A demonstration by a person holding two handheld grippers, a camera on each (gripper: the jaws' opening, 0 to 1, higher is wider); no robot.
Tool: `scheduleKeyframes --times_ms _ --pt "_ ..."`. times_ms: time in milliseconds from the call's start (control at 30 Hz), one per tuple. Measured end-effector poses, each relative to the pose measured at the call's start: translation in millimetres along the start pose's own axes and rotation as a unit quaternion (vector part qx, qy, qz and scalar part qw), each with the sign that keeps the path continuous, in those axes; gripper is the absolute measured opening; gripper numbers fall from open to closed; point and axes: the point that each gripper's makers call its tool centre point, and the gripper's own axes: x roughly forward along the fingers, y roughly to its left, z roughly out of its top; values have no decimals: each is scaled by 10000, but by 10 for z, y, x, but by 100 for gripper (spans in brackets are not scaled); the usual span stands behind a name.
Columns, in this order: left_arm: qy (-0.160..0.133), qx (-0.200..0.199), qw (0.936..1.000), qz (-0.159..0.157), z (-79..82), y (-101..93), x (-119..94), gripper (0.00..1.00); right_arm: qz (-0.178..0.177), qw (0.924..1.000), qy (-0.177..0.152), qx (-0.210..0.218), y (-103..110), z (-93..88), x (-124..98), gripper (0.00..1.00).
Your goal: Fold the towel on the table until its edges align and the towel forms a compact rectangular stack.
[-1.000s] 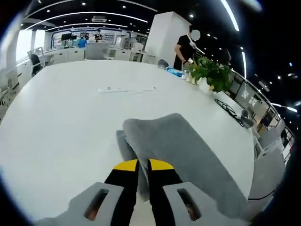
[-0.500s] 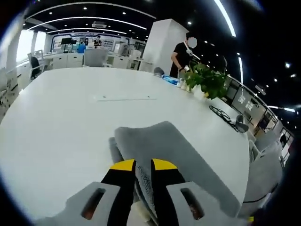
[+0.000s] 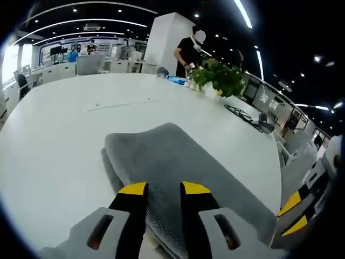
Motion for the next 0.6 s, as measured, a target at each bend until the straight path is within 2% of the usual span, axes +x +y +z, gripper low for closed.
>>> scheduleKeyframes --times_ms 100,167,233,267,400,467,600 --pt "214 -9 9998 54 -99 49 -3 26 -67 10000 23 66 -54 -42 -32 20" --pt "273 58 9996 49 -138 14 -29 26 -114 9999 40 119 -91 -71 -56 21" --pt "328 76 9994 67 -205 77 -23 26 -151 9997 72 148 -115 -107 -71 21" --pt "382 43 9992 82 -238 -19 -71 26 -175 9997 70 161 -135 -122 -80 21" --pt "310 93 9993 173 -312 -2 -132 26 -245 9994 103 239 -189 -190 -114 21" --pt "175 56 9994 307 -344 115 -146 26 -252 9992 99 298 -212 -234 -116 21" --pt "274 336 9982 417 -440 -15 -305 27 -271 9991 210 268 -249 -323 -117 22"
